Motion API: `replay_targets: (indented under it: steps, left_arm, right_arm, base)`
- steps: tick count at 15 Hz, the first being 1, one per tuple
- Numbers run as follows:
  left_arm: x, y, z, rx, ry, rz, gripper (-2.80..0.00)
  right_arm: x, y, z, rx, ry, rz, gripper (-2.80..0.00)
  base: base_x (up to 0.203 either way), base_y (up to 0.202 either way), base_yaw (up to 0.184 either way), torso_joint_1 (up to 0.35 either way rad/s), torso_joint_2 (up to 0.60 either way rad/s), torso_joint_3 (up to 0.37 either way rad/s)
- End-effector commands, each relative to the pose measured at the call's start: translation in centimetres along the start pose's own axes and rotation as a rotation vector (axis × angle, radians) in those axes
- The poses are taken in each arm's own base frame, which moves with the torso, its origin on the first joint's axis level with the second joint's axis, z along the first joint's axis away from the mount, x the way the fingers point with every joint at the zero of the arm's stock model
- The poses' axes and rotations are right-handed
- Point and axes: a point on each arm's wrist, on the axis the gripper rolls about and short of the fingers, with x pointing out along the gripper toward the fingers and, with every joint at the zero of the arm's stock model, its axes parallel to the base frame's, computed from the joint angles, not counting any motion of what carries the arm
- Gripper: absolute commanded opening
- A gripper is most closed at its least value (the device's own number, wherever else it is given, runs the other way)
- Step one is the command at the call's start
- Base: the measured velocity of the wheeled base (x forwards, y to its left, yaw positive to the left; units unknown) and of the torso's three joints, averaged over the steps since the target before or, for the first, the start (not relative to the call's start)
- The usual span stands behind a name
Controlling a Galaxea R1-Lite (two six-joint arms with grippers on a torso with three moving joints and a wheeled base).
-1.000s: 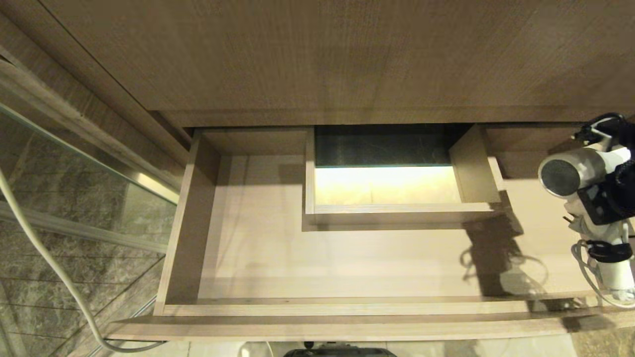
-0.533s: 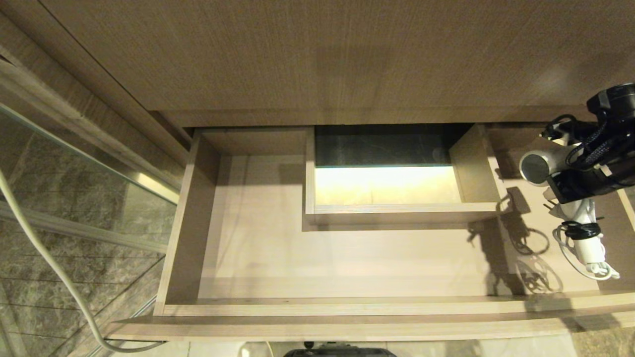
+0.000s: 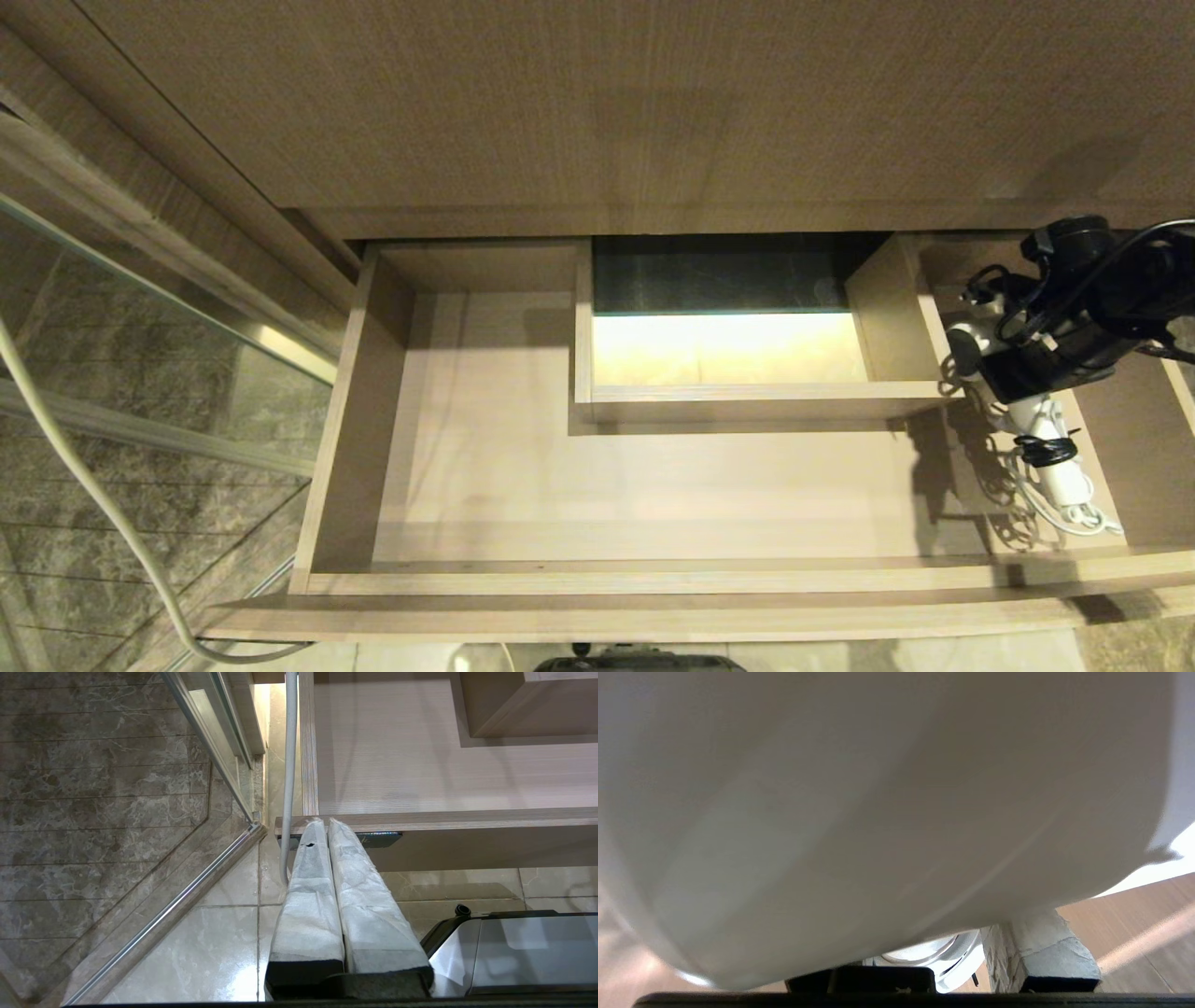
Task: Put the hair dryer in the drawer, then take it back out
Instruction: Put it into the drawer
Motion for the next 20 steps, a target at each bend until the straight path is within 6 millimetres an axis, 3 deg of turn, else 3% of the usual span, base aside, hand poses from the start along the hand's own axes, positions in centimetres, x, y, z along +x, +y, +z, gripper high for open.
replay_targets:
  steps: [1,2,3,4,8,11,12,13,17,20]
  left_arm:
    - [0.0,0.0,0.0,0.000,0.002,-0.001,-2.80]
    - [0.0,0.0,0.0,0.000,0.001,-0.001,-2.80]
    - [0.0,0.0,0.0,0.000,0.002,0.000,-2.80]
    - [0.0,0.0,0.0,0.000,0.002,-0.001,-2.80]
    - [0.0,0.0,0.0,0.000,0.002,0.000,-2.80]
    - [0.0,0.0,0.0,0.000,0.002,0.000,-2.80]
    - [0.0,0.0,0.0,0.000,0.002,0.000,-2.80]
    - [0.0,0.0,0.0,0.000,0.001,-0.001,-2.80]
    - [0.0,0.0,0.0,0.000,0.002,0.000,-2.80]
    - [0.0,0.0,0.0,0.000,0.002,0.000,-2.80]
  right_arm:
    - [4.0,0.5,0.5,-0.009,0.045,0.011,-2.80]
    - [4.7,0.3,1.0,-0.006,0.038,0.000,-2.80]
    - [5.3,0.1,1.4,-0.008,0.037,-0.019,-2.39]
    - [5.9,-0.1,1.5,-0.019,0.044,-0.037,0.00]
    - [4.2,-0.7,1.8,-0.010,0.014,-0.063,0.00]
    - [-0.3,-1.8,2.0,0.007,-0.057,-0.090,0.00]
    - [-2.6,-2.3,1.7,0.011,-0.085,-0.102,-1.19]
    - [-4.8,-2.6,1.1,0.007,-0.114,-0.116,-2.80]
    - [-12.9,-3.0,-2.6,0.004,-0.215,-0.173,-2.80]
    - [-17.0,-1.7,-8.4,0.004,-0.214,-0.188,-2.80]
  base:
    - [0.000,0.000,0.000,0.000,0.00,0.000]
    - [0.000,0.000,0.000,0.000,0.00,0.000]
    - [0.000,0.000,0.000,0.000,0.00,0.000]
    - [0.000,0.000,0.000,0.000,0.00,0.000]
    - [0.000,0.000,0.000,0.000,0.00,0.000]
    - [0.000,0.000,0.000,0.000,0.00,0.000]
    - [0.000,0.000,0.000,0.000,0.00,0.000]
    - [0.000,0.000,0.000,0.000,0.00,0.000]
    - [0.000,0.000,0.000,0.000,0.00,0.000]
    - [0.000,0.000,0.000,0.000,0.00,0.000]
